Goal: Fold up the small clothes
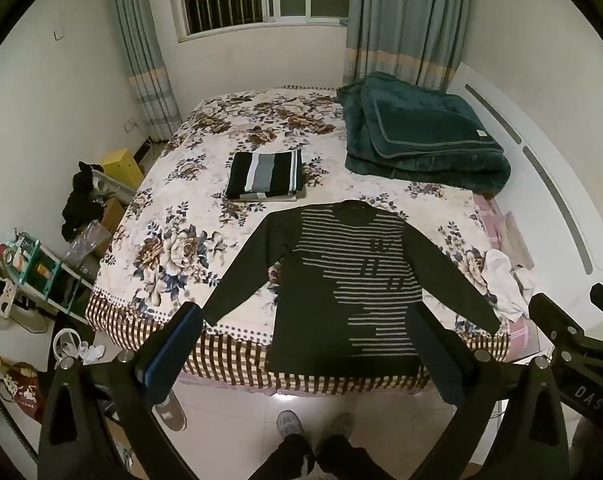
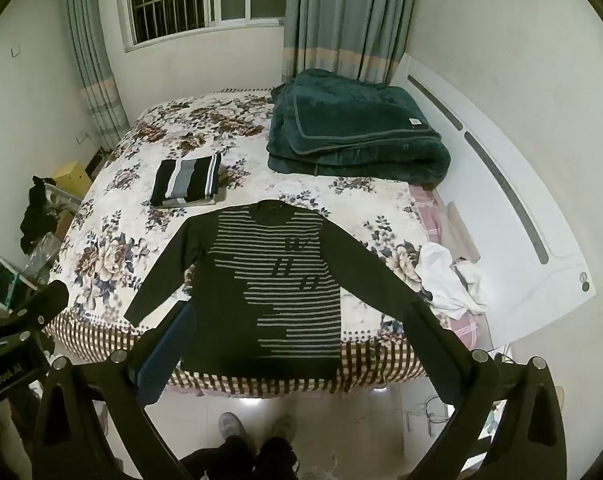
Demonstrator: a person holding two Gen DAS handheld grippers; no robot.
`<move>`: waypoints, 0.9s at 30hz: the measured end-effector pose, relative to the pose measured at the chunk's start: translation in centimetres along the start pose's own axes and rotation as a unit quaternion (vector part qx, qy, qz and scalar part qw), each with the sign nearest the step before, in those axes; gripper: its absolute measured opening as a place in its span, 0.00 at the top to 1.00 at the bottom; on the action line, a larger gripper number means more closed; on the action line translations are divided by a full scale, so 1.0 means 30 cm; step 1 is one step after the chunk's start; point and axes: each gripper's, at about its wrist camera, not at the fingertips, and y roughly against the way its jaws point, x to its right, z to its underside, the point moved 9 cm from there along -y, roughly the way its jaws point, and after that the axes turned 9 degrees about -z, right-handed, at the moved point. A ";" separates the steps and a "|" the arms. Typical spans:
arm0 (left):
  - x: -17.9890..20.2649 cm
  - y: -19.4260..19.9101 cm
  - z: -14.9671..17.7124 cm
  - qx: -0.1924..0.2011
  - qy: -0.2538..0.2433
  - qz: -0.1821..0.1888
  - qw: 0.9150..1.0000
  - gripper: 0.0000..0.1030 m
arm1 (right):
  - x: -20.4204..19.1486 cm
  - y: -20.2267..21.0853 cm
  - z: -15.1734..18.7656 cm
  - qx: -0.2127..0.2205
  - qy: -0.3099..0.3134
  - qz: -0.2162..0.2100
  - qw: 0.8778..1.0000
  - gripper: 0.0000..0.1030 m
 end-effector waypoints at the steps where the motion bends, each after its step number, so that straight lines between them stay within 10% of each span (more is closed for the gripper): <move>1: 0.000 0.000 0.001 -0.001 0.000 0.000 1.000 0.00 | 0.000 0.000 -0.001 0.001 0.000 0.001 1.000 0.00; 27: 0.006 0.003 -0.014 0.002 -0.001 0.003 1.000 0.00 | 0.009 -0.006 -0.009 -0.003 -0.002 0.003 1.000 0.00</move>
